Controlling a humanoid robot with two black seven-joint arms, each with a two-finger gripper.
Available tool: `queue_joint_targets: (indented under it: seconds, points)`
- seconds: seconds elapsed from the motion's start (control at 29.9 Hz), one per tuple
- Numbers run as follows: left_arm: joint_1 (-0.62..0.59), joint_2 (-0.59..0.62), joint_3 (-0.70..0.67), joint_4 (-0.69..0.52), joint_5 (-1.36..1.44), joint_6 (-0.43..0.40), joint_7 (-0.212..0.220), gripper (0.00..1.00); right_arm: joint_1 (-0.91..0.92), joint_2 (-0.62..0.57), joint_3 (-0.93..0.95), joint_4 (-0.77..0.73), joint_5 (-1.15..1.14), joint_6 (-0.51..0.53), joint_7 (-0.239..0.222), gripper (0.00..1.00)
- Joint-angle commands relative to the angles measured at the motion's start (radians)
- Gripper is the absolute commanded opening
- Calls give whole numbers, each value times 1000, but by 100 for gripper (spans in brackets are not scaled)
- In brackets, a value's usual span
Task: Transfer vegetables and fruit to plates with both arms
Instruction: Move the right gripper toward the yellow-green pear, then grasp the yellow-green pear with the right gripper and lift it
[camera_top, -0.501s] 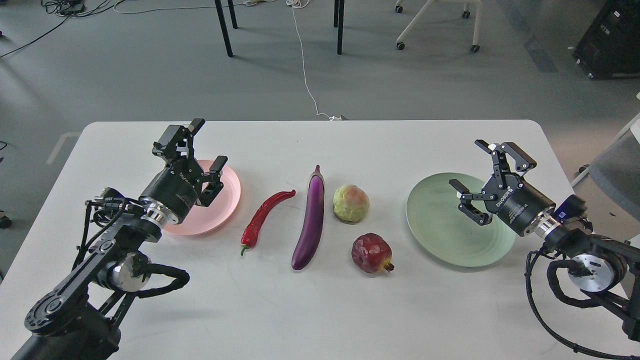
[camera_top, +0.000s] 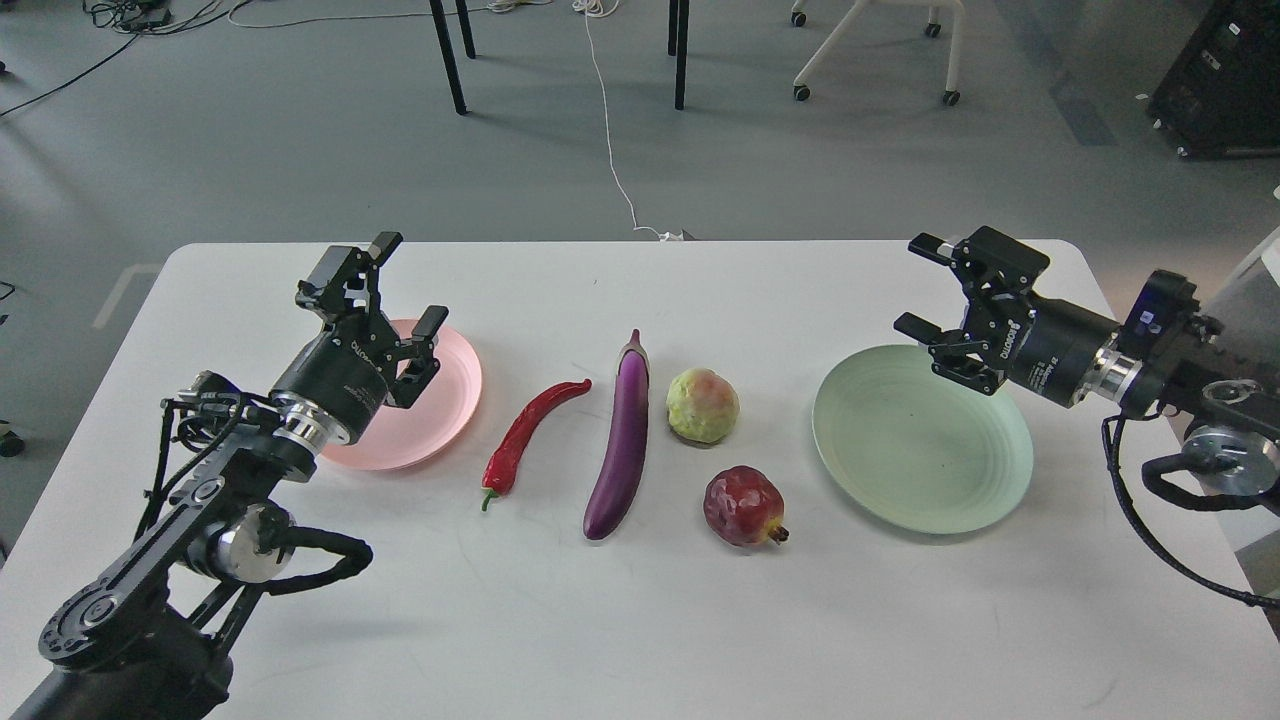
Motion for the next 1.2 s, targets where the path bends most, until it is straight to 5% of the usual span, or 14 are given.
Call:
queue_joint_targets:
  seconds: [0.0,0.1,0.23,0.6,1.17]
  points:
    - [-1,9,1,-4,-3,0,-10,98,271,5,-254,2,-109,-4,0,99]
    - [5,5,1,-7,-4,0,-13,98,458,79,-452,2,-216,-24,0,99]
    - [7,1,1,-7,-4,1,-17,98,586,263,-667,-12,-472,-200,0,99]
    - [18,1,-1,-24,-3,3,-17,98,618,642,-980,-162,-520,-412,0,99]
    - [39,1,-2,-41,-3,1,-17,98,491,756,-1059,-302,-488,-512,0,93]
